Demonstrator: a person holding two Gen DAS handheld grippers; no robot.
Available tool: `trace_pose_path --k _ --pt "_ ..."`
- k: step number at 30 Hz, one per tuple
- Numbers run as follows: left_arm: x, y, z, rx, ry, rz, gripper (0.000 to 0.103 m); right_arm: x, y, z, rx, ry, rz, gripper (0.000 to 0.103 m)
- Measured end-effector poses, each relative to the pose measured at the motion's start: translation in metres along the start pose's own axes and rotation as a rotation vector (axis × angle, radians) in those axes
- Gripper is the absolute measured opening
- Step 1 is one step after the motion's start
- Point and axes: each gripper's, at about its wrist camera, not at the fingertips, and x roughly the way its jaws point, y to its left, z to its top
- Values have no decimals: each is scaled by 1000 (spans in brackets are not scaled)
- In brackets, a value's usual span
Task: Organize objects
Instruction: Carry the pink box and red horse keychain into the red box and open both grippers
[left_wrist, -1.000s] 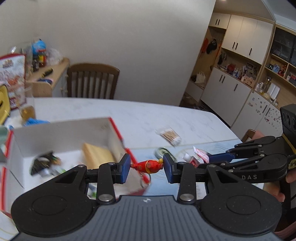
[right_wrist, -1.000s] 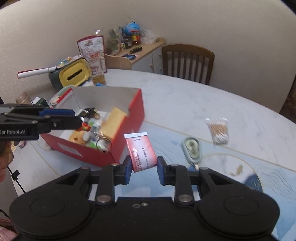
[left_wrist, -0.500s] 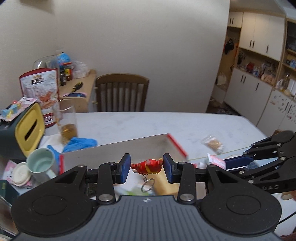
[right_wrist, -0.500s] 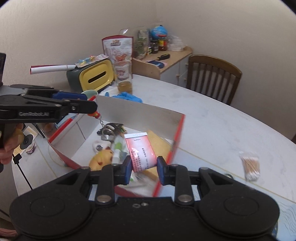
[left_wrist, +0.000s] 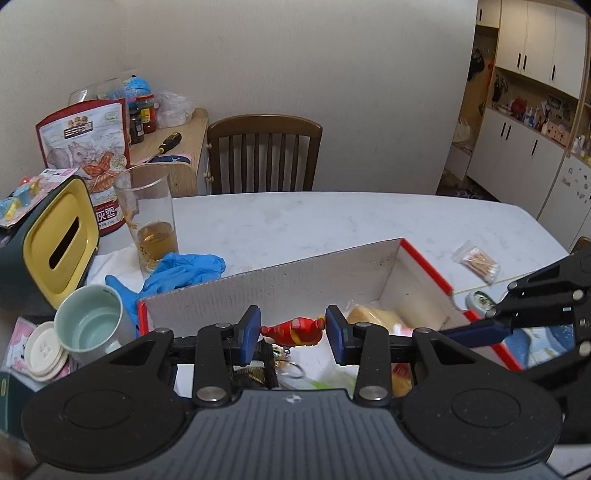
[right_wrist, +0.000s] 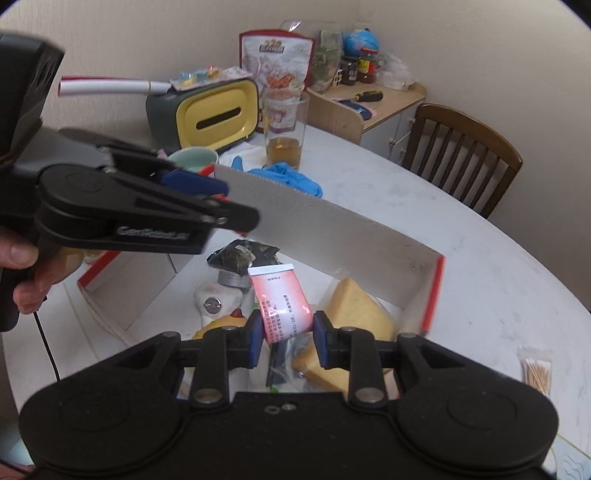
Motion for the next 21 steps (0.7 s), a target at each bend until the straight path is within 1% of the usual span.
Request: trace_pose_path --k 4,10,16,21 --pt "20 1 -2 26 32 1 37 18 6 2 -24 20 -9 27" --pt "48 5 -12 42 127 -19 37 43 8 -3 -32 76 -8 27" --pt "61 6 -19 51 211 -45 37 54 8 -11 -31 119 -1 27" --pt "68 1 -20 76 269 -41 37 58 11 -11 -34 125 -13 28"
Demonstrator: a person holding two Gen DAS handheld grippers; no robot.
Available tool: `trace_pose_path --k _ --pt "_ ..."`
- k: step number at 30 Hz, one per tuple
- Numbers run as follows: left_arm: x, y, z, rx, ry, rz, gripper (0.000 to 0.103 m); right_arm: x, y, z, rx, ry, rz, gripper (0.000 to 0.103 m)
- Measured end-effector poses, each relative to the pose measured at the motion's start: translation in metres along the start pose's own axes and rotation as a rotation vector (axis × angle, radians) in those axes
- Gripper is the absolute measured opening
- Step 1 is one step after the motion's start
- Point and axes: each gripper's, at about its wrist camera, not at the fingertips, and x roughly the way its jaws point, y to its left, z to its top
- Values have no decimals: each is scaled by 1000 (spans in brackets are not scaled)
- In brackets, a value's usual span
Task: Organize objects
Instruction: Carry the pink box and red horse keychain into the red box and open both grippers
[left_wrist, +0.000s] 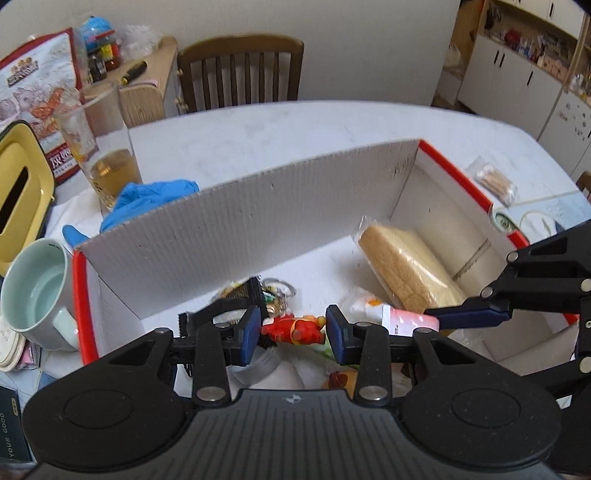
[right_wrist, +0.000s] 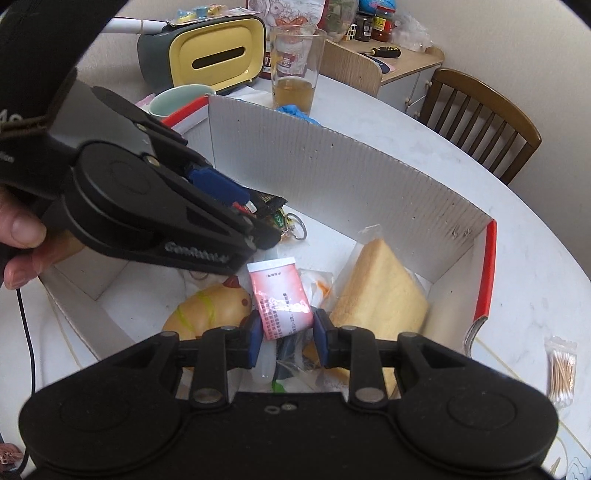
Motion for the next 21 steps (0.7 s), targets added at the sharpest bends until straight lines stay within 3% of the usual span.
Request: trace_pose_path --k 10,15,21 --pt "11 -7 -1 29 93 -2 39 -6 -1 -1 20 2 -4 34" --pt "11 -8 -2 29 105 4 53 -13 -2 -4 21 -4 -2 42" --pt "6 -6 -3 4 93 6 59 -25 -6 -8 33 -12 -1 47"
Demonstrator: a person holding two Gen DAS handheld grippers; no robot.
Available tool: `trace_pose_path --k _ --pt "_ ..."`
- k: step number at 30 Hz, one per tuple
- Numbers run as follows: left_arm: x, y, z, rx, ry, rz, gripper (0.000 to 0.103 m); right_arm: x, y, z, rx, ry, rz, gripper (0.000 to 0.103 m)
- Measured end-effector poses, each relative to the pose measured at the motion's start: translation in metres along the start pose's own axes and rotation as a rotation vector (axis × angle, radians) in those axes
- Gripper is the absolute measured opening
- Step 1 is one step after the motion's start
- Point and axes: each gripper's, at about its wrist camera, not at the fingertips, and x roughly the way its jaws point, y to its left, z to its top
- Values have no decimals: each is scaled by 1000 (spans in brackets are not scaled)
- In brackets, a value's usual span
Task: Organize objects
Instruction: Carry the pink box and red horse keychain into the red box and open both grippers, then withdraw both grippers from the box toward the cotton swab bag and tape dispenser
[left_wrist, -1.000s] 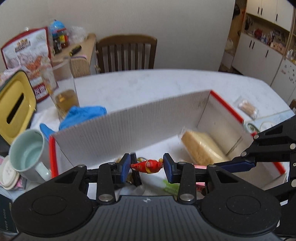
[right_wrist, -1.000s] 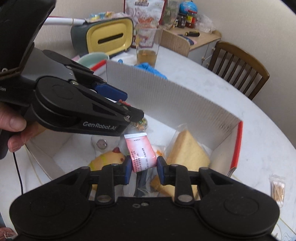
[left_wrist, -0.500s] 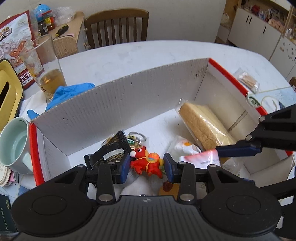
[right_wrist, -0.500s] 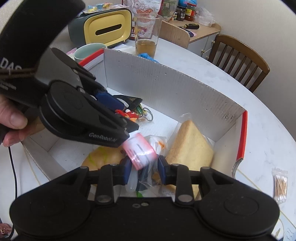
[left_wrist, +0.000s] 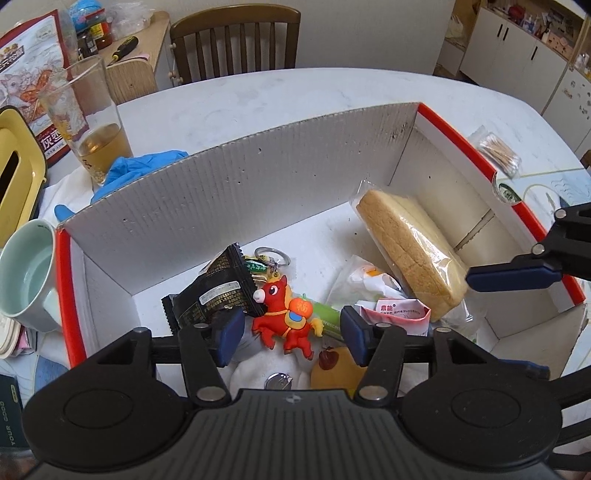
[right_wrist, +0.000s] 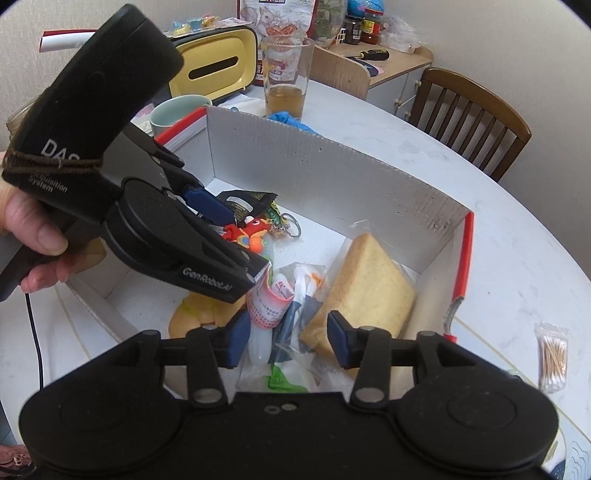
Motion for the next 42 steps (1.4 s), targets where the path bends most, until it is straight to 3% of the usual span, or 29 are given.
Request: trace_pose_path --k 12,27,28,30,34,40,42 --pt "-32 -8 -8 -23 -71 17 66 -38 -5 -7 4 -72 31 60" --pt "-83 -54 -23 -151 -185 49 67 -95 -35 -39 -21 -179 135 81" --pt "-86 -59 -24 -158 -192 49 68 -99 -39 -42 -21 -186 142 83" --pt "-91 -68 -26 -174 -206 53 81 -106 -46 -47 -22 -200 153 87" --pt "-97 -86 -29 -205 -227 48 82 -117 -63 -59 -11 -224 171 97" --pt "-99 -118 -29 -224 -251 59 87 -130 -94 -81 21 -244 184 102" --pt "-99 -129 -28 -233 -259 62 96 -133 -106 -89 36 -246 179 102"
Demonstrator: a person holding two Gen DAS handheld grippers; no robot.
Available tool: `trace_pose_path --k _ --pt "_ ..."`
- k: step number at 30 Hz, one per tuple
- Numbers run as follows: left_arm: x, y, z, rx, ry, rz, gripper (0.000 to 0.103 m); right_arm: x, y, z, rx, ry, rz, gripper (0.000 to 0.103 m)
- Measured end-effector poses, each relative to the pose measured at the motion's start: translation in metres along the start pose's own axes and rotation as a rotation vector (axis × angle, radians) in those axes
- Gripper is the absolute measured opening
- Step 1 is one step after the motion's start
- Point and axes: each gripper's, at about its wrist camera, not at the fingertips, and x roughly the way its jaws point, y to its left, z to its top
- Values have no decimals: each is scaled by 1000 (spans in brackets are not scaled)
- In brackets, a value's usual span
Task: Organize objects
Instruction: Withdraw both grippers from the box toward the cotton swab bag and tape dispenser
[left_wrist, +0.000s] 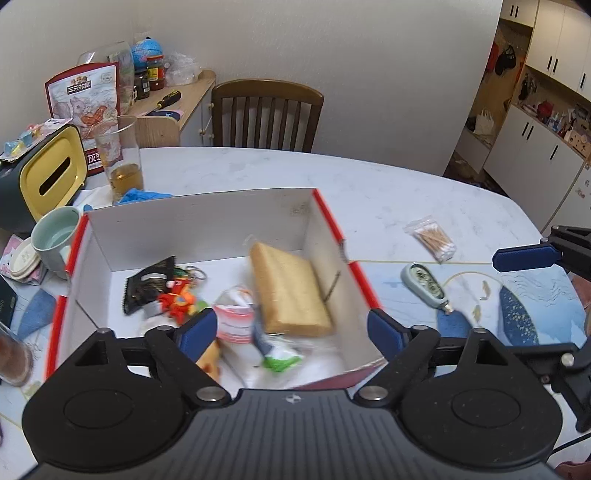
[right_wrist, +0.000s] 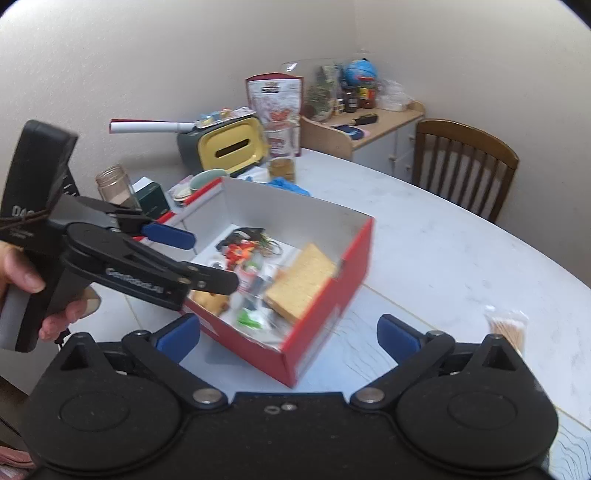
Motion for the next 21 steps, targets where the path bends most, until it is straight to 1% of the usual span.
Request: trace_pose_path --k 2,10,15,21 --pt "0 -10 -2 -10 -7 0 102 -7 -11 -7 14 -2 -8 102" --pt "10 -52 -5 -39 -10 -37 102 -31 -62 -36 75 13 -72 102" --pt "21 -89 -3 1 -27 -44 102 -42 -96 -53 123 20 -130 102" --pt "40 -135 1 56 -44 -53 102 -50 -136 -65 170 19 -199 102"
